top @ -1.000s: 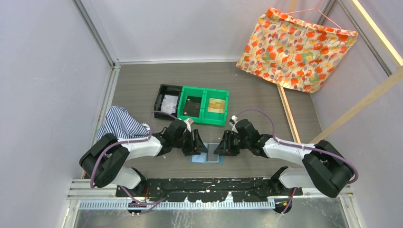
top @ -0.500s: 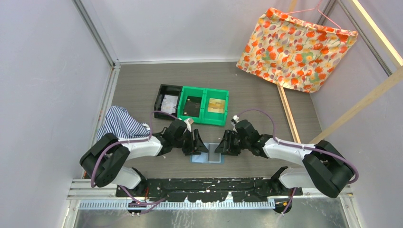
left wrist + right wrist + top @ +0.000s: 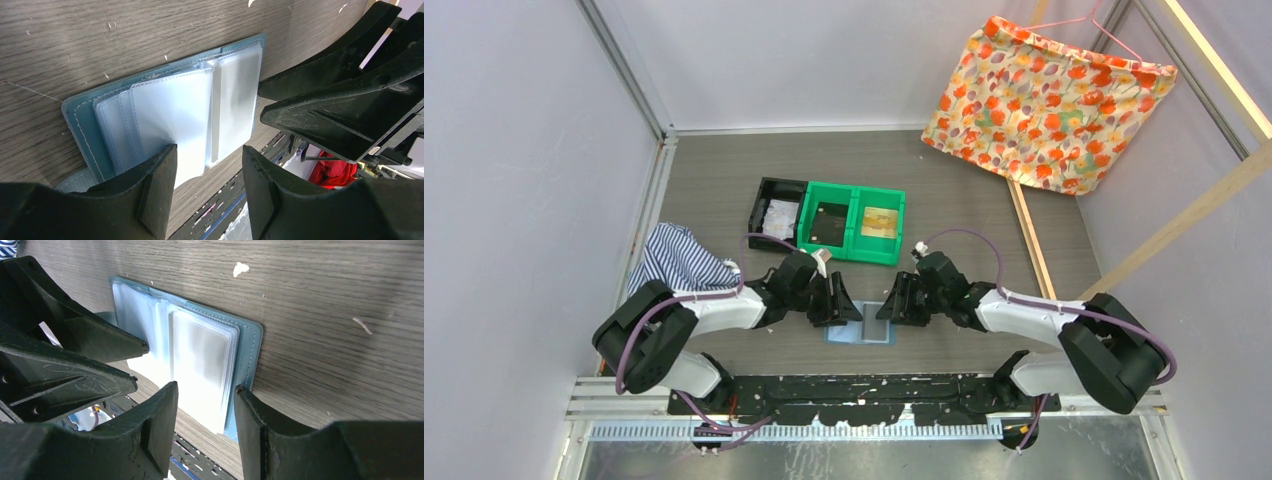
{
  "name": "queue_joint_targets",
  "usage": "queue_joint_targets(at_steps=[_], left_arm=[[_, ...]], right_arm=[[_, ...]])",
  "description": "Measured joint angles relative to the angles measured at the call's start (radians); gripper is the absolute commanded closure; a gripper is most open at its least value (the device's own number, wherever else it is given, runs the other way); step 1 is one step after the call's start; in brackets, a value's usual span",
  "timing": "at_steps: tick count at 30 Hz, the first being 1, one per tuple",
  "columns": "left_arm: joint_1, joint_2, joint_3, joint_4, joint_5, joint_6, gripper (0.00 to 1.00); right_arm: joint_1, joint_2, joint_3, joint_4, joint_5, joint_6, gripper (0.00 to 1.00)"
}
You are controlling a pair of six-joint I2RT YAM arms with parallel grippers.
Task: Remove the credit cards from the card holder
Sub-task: Remove the credit card from the card holder.
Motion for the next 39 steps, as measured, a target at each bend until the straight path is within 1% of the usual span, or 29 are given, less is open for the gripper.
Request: queue_joint_targets(at_steps=[8,16,22,30,39], left_arm=[[0.000,0.001,-0.001,0.005,-0.001,-0.003,0.48],[0.001,0.005,-0.001,0.011,0.000,-0.006,0.48],[0.001,0.005,-0.001,0.011,-0.001,-0.006,0.48],[0.001,0.006,-0.001,0.011,-0.001,-0.006,0.48],[0.001,0.007,-0.001,0.012,0.000,-0.007,0.48]], right_arm=[[0.000,-0.039,-0.001,0.010,-0.022,-0.002,0.49],[0.000,0.008,-0.002,0.034,-0.050,-0.001,0.48],[0.000,0.012,-0.003,0.033,-0.050,-0.003,0.48],[0.000,0.029,-0.003,0.045,-0.066,-0.007,0.51],[0.000,0.024,-0.003,0.059,-0.105,-0.019,0.52]])
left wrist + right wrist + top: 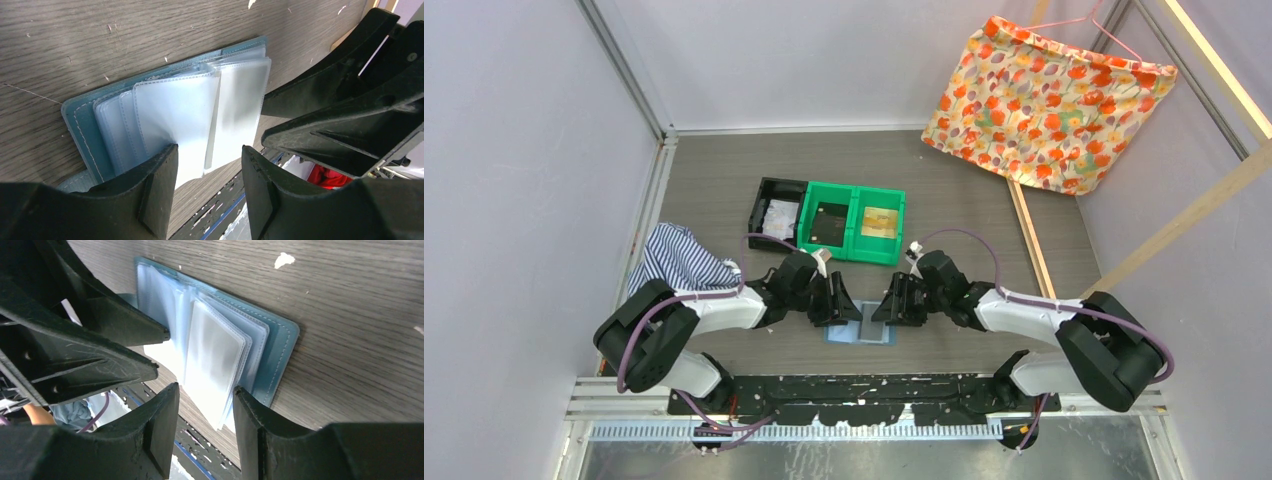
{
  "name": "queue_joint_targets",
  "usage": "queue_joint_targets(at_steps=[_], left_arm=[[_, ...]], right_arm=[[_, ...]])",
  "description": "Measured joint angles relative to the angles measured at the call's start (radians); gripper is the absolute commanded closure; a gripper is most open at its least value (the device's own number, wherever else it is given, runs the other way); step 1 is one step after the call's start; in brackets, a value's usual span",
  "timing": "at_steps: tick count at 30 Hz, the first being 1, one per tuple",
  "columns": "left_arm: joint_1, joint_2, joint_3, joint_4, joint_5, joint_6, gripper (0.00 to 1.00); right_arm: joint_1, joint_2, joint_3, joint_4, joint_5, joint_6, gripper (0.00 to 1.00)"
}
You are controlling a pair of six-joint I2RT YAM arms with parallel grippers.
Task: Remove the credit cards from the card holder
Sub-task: Remove the credit card from the card holder.
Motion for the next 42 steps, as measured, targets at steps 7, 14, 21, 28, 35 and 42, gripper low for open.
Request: queue_joint_targets(at_steps=[7,14,21,28,35,42], left_arm=[[0.001,0.000,0.000,0.000,-0.003,-0.002,0.49],[0.003,-0.008,0.000,-0.010,-0.012,-0.001,0.49],[0.008,-0.031,0.000,-0.046,-0.033,0.002,0.49],[0.034,-0.108,0.000,-0.149,-0.070,0.018,0.47],[0.052,-0.197,0.003,-0.233,-0.085,0.045,0.48],[0.052,-0.190,0.018,-0.209,-0.016,0.035,0.48]], right_arm=[[0.019,-0.016,0.016,-0.001,-0.029,-0.009,0.52],[0.055,-0.010,0.054,0.002,-0.054,-0.014,0.53],[0.064,-0.005,0.058,0.001,-0.056,-0.020,0.53],[0.065,-0.036,0.043,0.005,0.010,-0.001,0.60],[0.035,-0.117,-0.029,0.015,0.086,0.062,0.56],[0.031,-0.235,-0.054,-0.062,0.181,0.085,0.55]])
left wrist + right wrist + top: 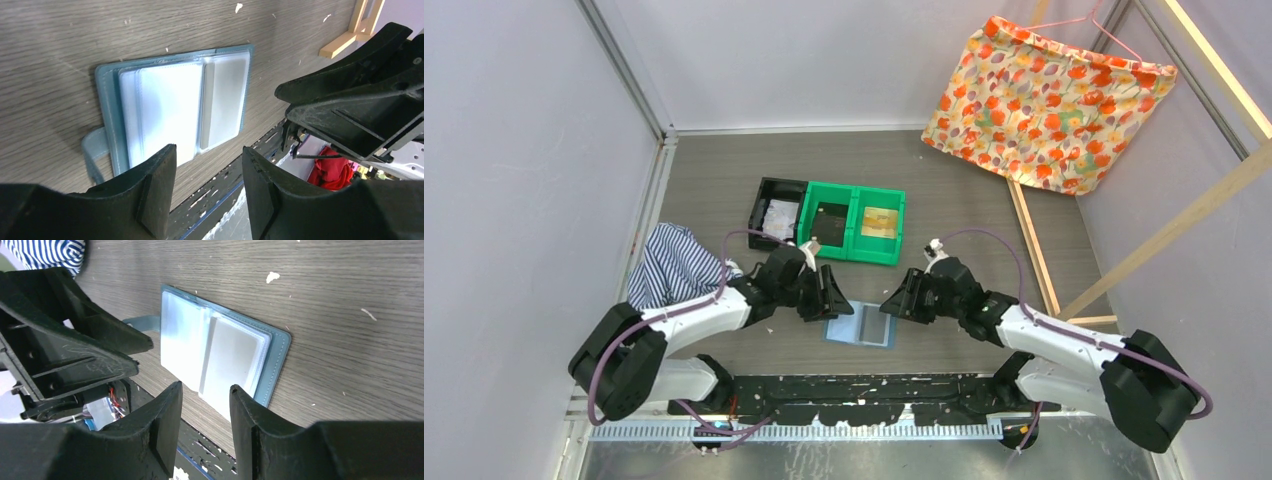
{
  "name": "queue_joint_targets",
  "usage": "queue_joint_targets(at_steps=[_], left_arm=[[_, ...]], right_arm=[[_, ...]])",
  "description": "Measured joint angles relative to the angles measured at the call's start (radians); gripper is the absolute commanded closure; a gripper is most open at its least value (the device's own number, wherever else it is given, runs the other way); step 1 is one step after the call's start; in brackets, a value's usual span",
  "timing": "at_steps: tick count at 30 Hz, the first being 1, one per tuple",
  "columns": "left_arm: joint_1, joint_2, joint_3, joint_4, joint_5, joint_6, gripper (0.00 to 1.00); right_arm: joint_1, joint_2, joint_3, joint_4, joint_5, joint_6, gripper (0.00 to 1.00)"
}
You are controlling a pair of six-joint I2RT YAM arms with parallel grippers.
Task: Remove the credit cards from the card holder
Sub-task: Remove the credit card from the card holder.
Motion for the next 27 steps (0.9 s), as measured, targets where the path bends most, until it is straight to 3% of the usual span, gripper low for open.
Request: queue_joint_targets(at_steps=[3,15,27], left_arm=[[0.000,0.043,0.020,0.025,0.021,0.003,0.48],[0.000,0.191,0.027,0.093,0.047,-0.009,0.50],[0.000,0.203,0.015,0.140,0.050,-0.027,0.51]], right_arm=[[-0.001,-0.018,0.000,-0.006,-0.003,-0.003,0.55],[-0.003,0.191,0.024,0.021,-0.104,-0.013,0.54],[-0.004,0.069,0.019,0.005,-0.098,-0.014,0.51]])
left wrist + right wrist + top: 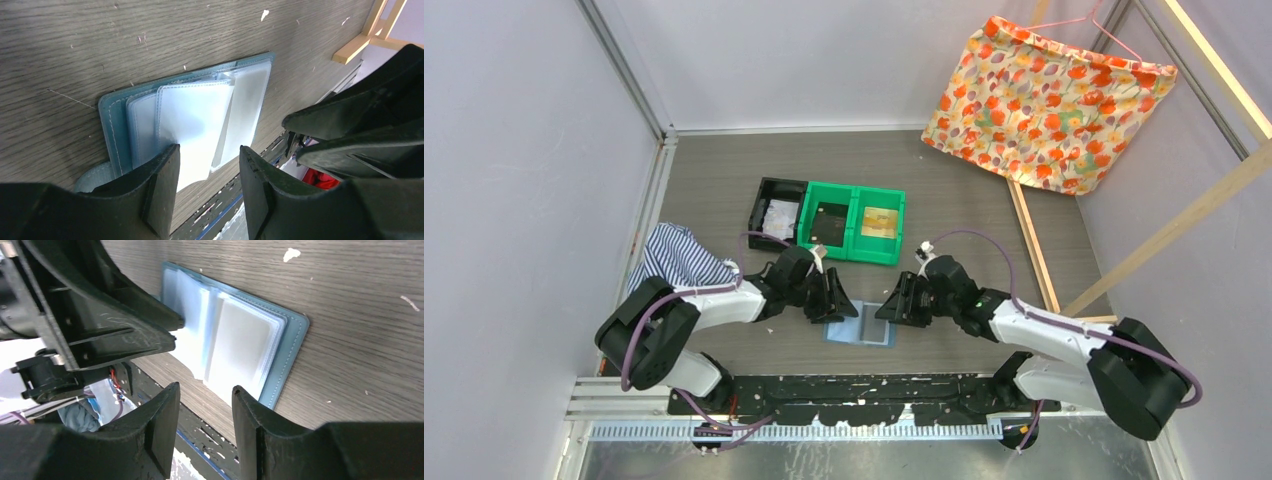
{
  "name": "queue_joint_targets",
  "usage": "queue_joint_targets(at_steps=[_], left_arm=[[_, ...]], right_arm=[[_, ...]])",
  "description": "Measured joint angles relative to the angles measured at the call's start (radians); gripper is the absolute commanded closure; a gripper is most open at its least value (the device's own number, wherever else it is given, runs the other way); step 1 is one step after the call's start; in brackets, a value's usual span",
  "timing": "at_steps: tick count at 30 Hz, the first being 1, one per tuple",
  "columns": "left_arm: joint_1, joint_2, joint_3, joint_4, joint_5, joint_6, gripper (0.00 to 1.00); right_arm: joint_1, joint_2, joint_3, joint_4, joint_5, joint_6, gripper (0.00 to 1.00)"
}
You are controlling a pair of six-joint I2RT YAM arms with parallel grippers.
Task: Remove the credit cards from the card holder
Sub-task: Remove the credit card from the card holder.
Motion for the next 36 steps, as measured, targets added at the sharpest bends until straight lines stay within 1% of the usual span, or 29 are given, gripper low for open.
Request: queue_joint_targets(at_steps=[4,13,36], left_arm=[[0.000,-0.002,-0.006,0.010,-0.002,-0.004,0.51],[0.000,-0.008,-0.008,0.010,-0.012,-0.005,0.51],[0.000,-0.014,-0.013,0.010,-0.019,-0.005,0.51]], right_arm=[[0.000,-0.042,-0.002,0.002,0.002,0.001,0.51],[0.000,0.076,-0.002,0.006,-0.008,0.001,0.51],[0.001,0.135,0.020,0.018,-0.042,-0.002,0.52]])
